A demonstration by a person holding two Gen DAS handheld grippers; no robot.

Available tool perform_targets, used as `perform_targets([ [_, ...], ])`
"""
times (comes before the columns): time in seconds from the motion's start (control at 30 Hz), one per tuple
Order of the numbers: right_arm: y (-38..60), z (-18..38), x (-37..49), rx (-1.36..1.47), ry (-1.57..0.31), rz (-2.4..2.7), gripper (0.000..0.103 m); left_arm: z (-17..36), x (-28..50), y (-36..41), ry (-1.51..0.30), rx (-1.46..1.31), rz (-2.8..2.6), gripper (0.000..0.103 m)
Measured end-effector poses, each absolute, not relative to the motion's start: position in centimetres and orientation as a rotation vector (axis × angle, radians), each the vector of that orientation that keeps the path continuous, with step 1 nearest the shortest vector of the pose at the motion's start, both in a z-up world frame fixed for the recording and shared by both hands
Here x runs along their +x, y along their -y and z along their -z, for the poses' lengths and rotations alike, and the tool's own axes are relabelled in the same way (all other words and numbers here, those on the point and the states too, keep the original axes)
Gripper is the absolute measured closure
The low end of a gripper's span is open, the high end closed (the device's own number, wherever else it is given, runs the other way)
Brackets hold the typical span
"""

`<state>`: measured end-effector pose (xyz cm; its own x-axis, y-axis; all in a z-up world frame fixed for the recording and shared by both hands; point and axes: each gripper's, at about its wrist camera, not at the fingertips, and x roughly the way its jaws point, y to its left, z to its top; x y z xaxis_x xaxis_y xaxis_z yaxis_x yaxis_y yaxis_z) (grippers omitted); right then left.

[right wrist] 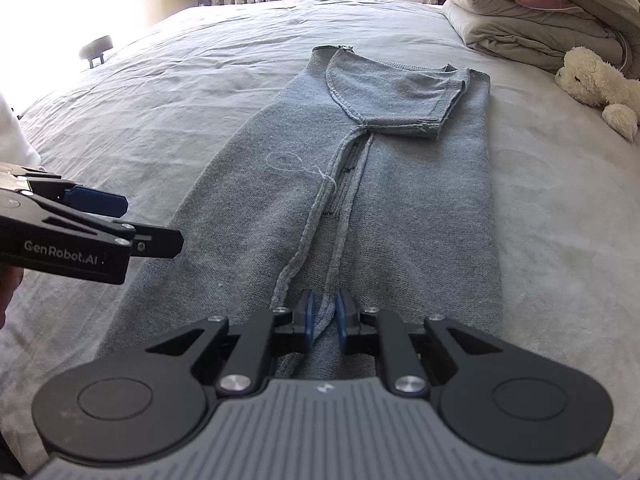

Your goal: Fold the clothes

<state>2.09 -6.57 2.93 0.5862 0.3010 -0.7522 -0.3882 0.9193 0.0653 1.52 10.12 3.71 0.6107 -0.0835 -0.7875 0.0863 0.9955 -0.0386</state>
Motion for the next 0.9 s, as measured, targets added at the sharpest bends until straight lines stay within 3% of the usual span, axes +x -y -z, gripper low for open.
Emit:
perform_targets([
  [0.03, 6.6, -3.0, 2.2, -0.108, -0.855, -0.402, 0.096, -3.7, 1.5, -10.3, -0.910, -0.001, 0.094, 0.025],
  [0.07, 6.6, -3.1, 2.2, -0.101, -0.854, -0.401, 0.098, -3.7, 1.6, -10.4, -0.911, -0.006, 0.090, 0.025],
  [0.27, 7.8, -4.3, 1.4, 0.032, -0.839, -0.337, 0.096, -5.2, -0.7, -12.8, -0.928, -0.135, 0.101, 0.031],
  [0.3, 7.9, -4.2, 1.0, 0.064, -0.848, -0.337, 0.096, -5.9, -1.8, -14.1, -0.853, -0.198, 0.118, 0.015],
  [0.33, 7.7, -4.4, 0.6, 0.065, -0.836, -0.369, 0.096, -5.9, -2.2, -14.6, -0.813, -0.197, 0.103, 0.008],
  [0.37, 7.5, -4.6, 0.3, 0.060, -0.820, -0.390, 0.096, -5.2, -1.7, -14.6, -0.835, -0.147, 0.068, 0.010],
  [0.4, 7.3, -4.9, 0.3, 0.043, -0.795, -0.376, 0.096, -4.4, -0.8, -14.6, -0.867, -0.110, 0.007, 0.023],
  [0.47, 7.6, -5.3, 0.7, 0.048, -0.776, -0.355, 0.096, -3.7, 0.3, -15.5, -0.897, -0.195, -0.051, 0.026],
  [0.57, 8.1, -5.3, 1.0, 0.033, -0.779, -0.338, 0.096, -3.9, -0.3, -15.6, -0.876, -0.277, -0.029, 0.017],
  [0.9, 8.0, -4.7, -0.6, -0.003, -0.793, -0.357, 0.090, -3.1, -1.0, -14.5, -0.880, -0.189, -0.038, 0.017],
])
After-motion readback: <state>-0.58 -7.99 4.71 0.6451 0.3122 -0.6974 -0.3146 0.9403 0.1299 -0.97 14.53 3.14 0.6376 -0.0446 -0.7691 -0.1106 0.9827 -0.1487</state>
